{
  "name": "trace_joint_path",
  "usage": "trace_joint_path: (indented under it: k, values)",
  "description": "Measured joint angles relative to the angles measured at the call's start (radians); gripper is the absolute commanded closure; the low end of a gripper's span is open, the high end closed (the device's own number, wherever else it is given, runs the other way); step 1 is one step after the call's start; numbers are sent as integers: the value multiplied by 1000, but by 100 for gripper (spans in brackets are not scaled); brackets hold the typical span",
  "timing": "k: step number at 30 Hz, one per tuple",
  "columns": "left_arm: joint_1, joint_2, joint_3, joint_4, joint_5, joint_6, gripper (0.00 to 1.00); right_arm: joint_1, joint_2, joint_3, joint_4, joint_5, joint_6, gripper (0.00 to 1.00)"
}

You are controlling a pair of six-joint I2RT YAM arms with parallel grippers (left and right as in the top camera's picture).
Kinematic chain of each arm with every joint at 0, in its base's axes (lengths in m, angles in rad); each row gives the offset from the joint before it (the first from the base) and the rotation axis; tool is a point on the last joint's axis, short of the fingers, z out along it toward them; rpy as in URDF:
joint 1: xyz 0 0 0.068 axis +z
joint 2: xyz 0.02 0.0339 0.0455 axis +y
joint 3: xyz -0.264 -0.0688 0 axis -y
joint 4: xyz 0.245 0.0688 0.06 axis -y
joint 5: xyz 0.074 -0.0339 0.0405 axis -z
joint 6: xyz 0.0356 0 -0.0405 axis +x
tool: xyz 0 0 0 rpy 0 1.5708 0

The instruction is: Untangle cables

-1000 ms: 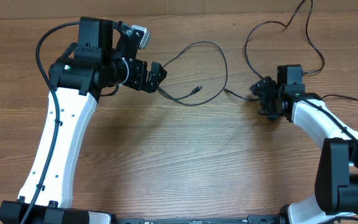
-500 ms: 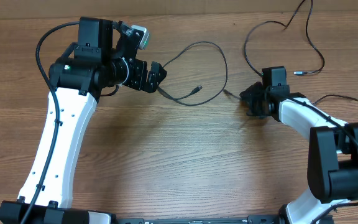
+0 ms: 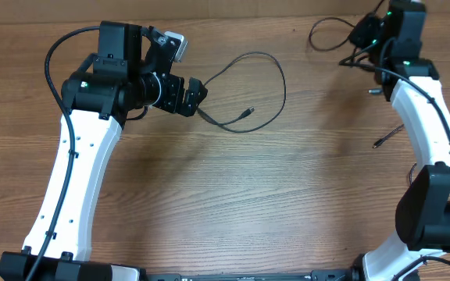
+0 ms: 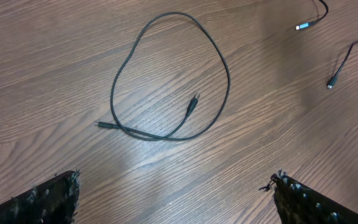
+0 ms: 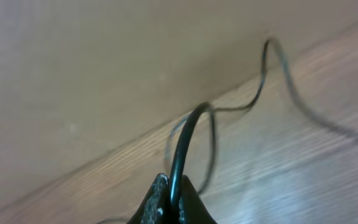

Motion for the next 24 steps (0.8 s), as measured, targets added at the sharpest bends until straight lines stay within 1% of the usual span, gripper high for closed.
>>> trace_joint_path:
  k: [4,6,9,10,11,12,14,17,18,19,20,21,22,23,24]
  values:
    - [0,0,0,0,-3,0,0,-32,56,1,68,25,-64,96]
    - [0,0,0,0,-3,0,0,-39,135,5,93,32,-90,96]
    - [0,0,0,0,-3,-1,0,-41,304,5,122,36,-119,96]
    - [0,0,0,0,-3,-1,0,-41,330,5,122,37,-123,92]
    - [0,0,0,0,-3,-1,0,-41,344,5,123,36,-129,28]
    - [0,0,0,0,-3,-3,0,-41,365,4,117,37,-143,0]
    - [0,0,0,0,-3,-4,1,-41,364,13,81,37,-164,0]
    - [0,0,0,0,-3,-4,0,-41,356,85,-69,37,-209,0]
    - [0,0,0,0,-3,-4,0,-41,326,136,-158,37,-221,0]
    - [0,0,0,0,-3,-4,0,-41,298,168,-198,37,-225,0]
    - [0,0,0,1,-3,-4,0,-41,267,193,-230,37,-228,0]
    - [0,0,0,1,-3,-4,0,-41,197,237,-297,35,-231,0]
    - [0,0,0,1,-3,-4,0,-41,167,248,-312,34,-232,0]
    - [0,0,0,0,-3,-4,0,-40,70,275,-361,21,-232,0]
    - [0,0,0,0,-3,-4,0,-39,12,292,-393,-3,-235,0]
